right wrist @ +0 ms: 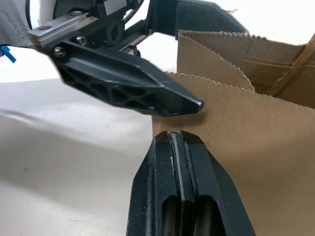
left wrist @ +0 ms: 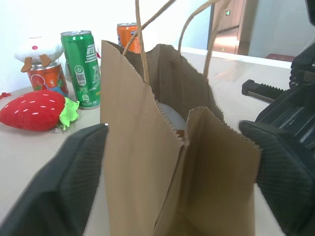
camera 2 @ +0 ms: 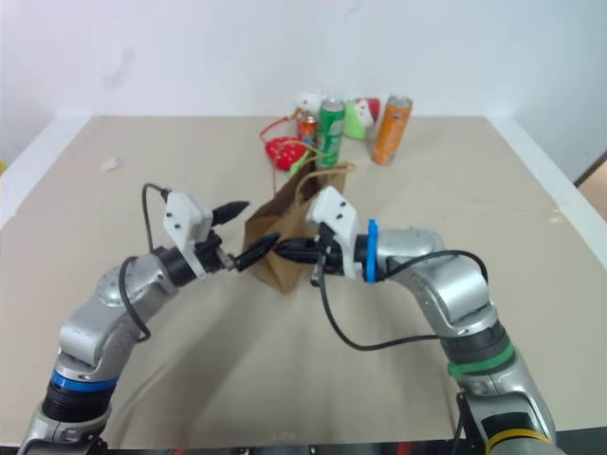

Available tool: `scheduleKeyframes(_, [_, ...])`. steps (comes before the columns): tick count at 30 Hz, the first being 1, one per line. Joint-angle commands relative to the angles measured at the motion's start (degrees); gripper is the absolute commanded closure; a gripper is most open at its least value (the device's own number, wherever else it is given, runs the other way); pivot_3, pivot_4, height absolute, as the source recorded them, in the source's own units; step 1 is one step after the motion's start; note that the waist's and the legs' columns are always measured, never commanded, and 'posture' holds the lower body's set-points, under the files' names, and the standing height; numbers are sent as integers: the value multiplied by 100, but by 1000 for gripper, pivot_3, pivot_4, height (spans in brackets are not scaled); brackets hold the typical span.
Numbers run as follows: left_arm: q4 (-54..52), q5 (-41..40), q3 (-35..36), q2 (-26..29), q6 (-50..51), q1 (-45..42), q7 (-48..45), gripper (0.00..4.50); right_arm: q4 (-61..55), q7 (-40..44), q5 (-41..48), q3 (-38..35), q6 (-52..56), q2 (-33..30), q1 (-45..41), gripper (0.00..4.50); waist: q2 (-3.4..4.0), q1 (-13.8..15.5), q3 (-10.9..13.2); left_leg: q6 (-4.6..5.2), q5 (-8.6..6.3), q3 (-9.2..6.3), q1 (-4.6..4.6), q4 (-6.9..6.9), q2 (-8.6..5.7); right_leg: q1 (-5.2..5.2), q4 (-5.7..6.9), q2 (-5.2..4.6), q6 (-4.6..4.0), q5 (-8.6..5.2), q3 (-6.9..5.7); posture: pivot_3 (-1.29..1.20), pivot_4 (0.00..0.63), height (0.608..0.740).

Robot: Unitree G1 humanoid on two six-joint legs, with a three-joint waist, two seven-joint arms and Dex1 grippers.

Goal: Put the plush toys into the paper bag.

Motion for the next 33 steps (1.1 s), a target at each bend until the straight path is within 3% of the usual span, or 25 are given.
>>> scheduleKeyframes(1, [-57,14,-52,37,-71,-61,-123,1974,-56,49,-21,-97,-138,-11,-112,4500,0,0,0,0,0,0,0,0,0,0,0,0,0,0,0,0,150,740])
scheduleKeyframes(4, [-78,23,-64,38,-77,-49,-148,3008,-59,46,-34,-92,-145,-12,-106,4500,0,0,0,0,0,0,0,0,0,0,0,0,0,0,0,0,150,740])
scheduleKeyframes(5, [-75,26,-62,38,-81,-47,-153,3631,-55,46,-42,-85,-150,-10,-107,4500,0,0,0,0,0,0,0,0,0,0,0,0,0,0,0,0,150,740])
scheduleKeyframes(6, [-65,45,-68,39,-102,-50,-159,3713,-51,51,-53,-71,-160,-10,-105,4500,0,0,0,0,0,0,0,0,0,0,0,0,0,0,0,0,150,740])
scheduleKeyframes(7, [-55,67,-76,43,-129,-56,-176,4229,-47,55,-60,-61,-167,-10,-104,4500,0,0,0,0,0,0,0,0,0,0,0,0,0,0,0,0,150,740])
scheduleKeyframes(8, [-47,92,-82,49,-155,-63,-196,4438,-44,58,-64,-54,-173,-11,-104,4500,0,0,0,0,0,0,0,0,0,0,0,0,0,0,0,0,150,740])
scheduleKeyframes(17, [105,263,-85,165,-384,-68,-414,4438,-25,158,-105,-78,-239,-3,-89,4500,0,0,0,0,0,0,0,0,0,0,0,0,0,0,0,0,150,740])
scheduleKeyframes(19, [148,277,-57,213,-420,-92,-470,4438,21,243,254,-439,-39,-32,-141,4500,0,0,0,0,0,0,0,0,0,0,0,0,0,0,0,0,150,740])
scheduleKeyframes(24, [448,273,125,575,-700,-229,-1008,4500,209,983,1140,-1535,315,-782,-347,2991,0,2,0,0,0,0,0,0,1,0,0,0,0,0,0,0,150,740])
scheduleKeyframes(27, [750,122,303,831,-916,-413,-1455,4500,415,1453,1655,-2088,601,-1321,-556,1712,0,5,1,1,-1,2,-1,0,-4,0,-1,-4,-1,0,-3,0,150,740])
scheduleKeyframes(28, [822,39,358,906,-949,-468,-1615,4500,483,1662,1655,-2155,548,-1550,-583,1095,0,2,1,2,-1,3,0,-1,-4,0,-3,-4,-1,-1,-3,0,150,740])
scheduleKeyframes(29, [919,-59,410,1034,-1017,-527,-1890,4500,509,1882,1605,-2167,467,-1771,-565,994,0,-2,1,2,-1,2,0,-2,-4,0,-3,-3,-2,-1,-3,0,150,740])
scheduleKeyframes(31, [1099,-150,457,1248,-1176,-615,-2346,4500,493,2177,1525,-2163,338,-2042,-480,157,0,-10,1,4,-3,5,5,-6,2,0,-3,2,-6,-4,0,0,150,740])
scheduleKeyframes(33, [1257,-242,478,1412,-1317,-725,-2784,4500,467,2318,1504,-2171,196,-2162,-375,62,1,-8,2,5,-3,1,4,-11,5,-3,-2,7,-18,-10,-4,0,150,740])
